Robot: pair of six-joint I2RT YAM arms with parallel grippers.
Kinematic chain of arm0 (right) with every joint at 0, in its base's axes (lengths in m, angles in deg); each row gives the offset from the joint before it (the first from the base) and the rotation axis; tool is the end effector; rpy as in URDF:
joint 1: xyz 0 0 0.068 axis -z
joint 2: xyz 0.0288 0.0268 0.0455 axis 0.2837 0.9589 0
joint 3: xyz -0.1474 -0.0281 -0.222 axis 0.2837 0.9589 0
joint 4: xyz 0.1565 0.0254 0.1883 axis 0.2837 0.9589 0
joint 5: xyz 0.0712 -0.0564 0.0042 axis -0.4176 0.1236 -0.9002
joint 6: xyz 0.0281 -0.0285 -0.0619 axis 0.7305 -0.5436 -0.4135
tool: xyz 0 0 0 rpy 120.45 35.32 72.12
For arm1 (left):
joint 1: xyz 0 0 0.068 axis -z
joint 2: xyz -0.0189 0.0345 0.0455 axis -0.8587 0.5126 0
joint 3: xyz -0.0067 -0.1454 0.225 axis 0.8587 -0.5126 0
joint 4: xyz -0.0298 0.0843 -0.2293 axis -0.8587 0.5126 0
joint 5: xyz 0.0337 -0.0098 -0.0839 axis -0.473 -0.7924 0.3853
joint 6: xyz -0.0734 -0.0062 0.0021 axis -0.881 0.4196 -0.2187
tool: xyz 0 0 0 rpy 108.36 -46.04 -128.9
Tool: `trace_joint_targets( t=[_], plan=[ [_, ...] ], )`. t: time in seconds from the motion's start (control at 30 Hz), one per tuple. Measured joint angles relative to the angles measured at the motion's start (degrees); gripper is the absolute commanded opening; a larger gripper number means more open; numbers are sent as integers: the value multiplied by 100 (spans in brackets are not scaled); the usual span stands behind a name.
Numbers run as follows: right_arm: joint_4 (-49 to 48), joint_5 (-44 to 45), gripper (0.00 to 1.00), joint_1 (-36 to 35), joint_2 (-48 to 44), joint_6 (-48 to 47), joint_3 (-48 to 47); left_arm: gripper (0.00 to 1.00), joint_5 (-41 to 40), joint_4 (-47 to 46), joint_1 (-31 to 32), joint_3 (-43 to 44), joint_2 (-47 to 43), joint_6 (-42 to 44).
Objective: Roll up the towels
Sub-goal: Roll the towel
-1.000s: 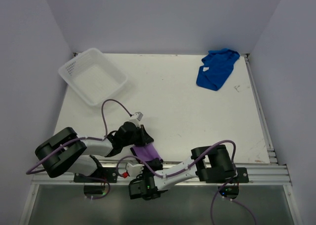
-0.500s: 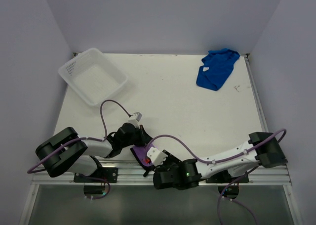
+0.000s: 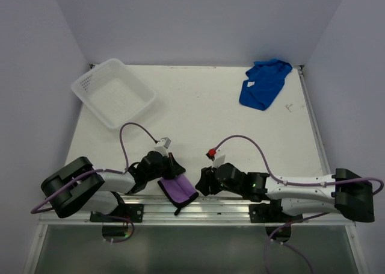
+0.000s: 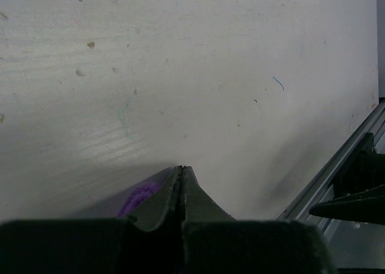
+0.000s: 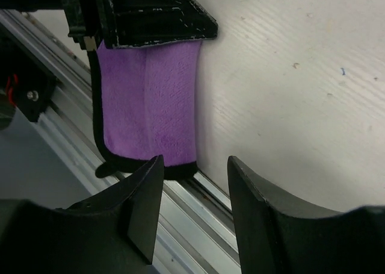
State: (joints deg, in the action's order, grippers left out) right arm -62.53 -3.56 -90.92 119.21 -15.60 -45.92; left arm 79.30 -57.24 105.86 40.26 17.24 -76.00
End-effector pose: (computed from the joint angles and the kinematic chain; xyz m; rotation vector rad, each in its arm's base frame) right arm 0.0742 0.2078 0.1760 -0.4709 2.2765 0.8465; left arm 0.1491 -0.1629 0.1051 -0.0685 2.3278 -1.0092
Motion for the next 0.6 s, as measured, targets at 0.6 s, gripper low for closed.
trace_joint_targets(
  t=[0.6],
  plan=[
    [-2166,-1502,50,435,1563,820,535,0,-4,0,0,-9,-9,2]
  ],
)
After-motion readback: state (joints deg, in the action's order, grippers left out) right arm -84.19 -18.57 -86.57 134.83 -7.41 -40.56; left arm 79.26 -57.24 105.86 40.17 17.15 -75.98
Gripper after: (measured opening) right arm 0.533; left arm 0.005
